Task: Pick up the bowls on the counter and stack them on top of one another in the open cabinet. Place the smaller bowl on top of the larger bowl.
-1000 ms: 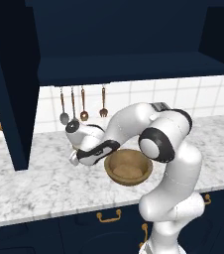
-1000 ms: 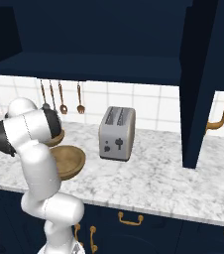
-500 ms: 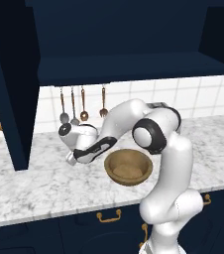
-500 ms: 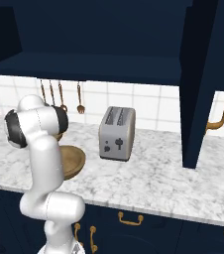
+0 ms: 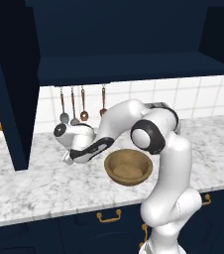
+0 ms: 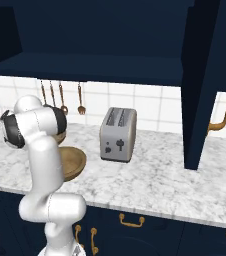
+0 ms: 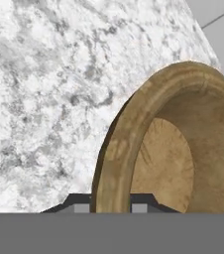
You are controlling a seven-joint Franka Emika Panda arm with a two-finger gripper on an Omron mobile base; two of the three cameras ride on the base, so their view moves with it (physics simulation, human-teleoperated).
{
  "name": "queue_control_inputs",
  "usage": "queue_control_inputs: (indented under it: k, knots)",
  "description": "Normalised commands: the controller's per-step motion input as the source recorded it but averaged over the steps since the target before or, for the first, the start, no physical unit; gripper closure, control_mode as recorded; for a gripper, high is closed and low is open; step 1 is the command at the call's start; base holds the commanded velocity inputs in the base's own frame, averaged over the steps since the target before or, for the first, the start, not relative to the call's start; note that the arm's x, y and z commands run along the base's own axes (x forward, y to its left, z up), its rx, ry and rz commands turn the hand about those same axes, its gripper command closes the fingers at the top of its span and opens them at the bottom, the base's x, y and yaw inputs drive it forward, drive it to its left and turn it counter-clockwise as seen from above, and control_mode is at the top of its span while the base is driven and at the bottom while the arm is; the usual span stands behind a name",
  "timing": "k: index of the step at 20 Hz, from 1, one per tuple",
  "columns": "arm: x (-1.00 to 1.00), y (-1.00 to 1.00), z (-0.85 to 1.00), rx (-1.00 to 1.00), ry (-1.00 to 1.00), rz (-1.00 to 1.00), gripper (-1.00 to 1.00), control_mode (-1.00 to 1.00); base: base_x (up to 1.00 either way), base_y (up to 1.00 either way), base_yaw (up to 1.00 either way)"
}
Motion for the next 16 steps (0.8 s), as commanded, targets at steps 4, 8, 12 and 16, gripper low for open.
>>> queue_control_inputs:
  k: [4, 8, 12, 16]
  knots:
    - [-0.36, 0.00, 0.69, 0.00, -0.38, 0.00, 1.00, -1.00, 0.00, 0.00, 0.00]
    - [-0.73, -0.12, 0.72, 0.00, -0.19, -0.03, 1.00, -1.00, 0.00, 0.00, 0.00]
    - [-0.94, -0.59, 0.79, 0.02, -0.01, -0.09, 1.00, -1.00, 0.00, 0.00, 0.00]
    - [-0.84, -0.93, 0.61, 0.04, 0.01, -0.13, 1.00, -1.00, 0.00, 0.00, 0.00]
